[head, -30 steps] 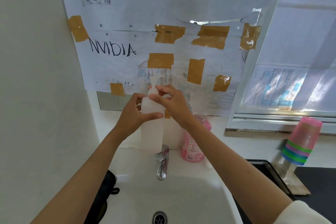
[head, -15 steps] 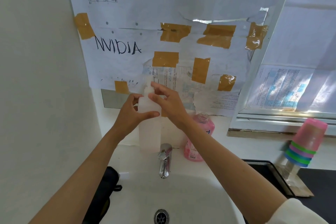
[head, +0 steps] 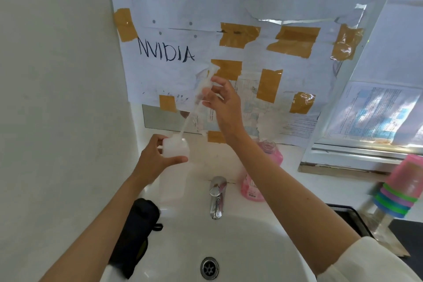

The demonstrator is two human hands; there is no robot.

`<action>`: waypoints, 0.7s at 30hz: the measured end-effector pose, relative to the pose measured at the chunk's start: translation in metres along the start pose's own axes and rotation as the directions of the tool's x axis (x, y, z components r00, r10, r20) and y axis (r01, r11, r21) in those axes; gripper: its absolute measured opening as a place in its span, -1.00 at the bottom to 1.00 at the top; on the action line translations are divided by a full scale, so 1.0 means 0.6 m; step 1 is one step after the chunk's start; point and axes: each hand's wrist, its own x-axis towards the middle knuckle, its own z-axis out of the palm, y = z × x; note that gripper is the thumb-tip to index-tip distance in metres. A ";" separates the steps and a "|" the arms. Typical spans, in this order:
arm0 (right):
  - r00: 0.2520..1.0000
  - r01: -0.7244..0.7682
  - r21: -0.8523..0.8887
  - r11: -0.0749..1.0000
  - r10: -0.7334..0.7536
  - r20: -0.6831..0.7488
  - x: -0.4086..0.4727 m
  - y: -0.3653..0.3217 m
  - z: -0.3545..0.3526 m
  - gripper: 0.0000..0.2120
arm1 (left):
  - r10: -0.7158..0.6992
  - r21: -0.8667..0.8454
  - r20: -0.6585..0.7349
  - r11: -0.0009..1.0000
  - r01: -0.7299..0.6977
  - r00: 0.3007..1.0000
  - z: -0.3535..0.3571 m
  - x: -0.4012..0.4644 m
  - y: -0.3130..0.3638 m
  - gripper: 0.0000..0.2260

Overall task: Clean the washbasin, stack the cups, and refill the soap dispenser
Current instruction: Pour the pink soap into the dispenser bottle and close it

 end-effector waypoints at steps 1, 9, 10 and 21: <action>1.000 0.000 0.022 1.000 0.000 -0.011 0.001 0.003 0.002 -0.79 | -0.009 0.001 -0.020 1.000 0.009 1.000 -0.006 -0.001 -0.007 -0.45; 0.998 -0.059 0.022 0.998 0.059 0.006 0.007 0.049 0.013 -0.71 | -0.070 0.013 -0.206 0.997 0.075 0.976 -0.057 -0.011 -0.068 -0.40; 0.995 -0.093 -0.017 0.996 0.094 0.032 0.007 0.062 0.017 -0.71 | -0.077 0.011 -0.219 0.997 0.082 0.973 -0.061 -0.013 -0.074 -0.40; 0.865 -0.062 -0.607 0.793 0.345 0.363 -0.034 0.242 0.057 -0.74 | -0.122 -0.056 -0.263 0.992 0.111 0.957 -0.083 -0.023 -0.100 -0.41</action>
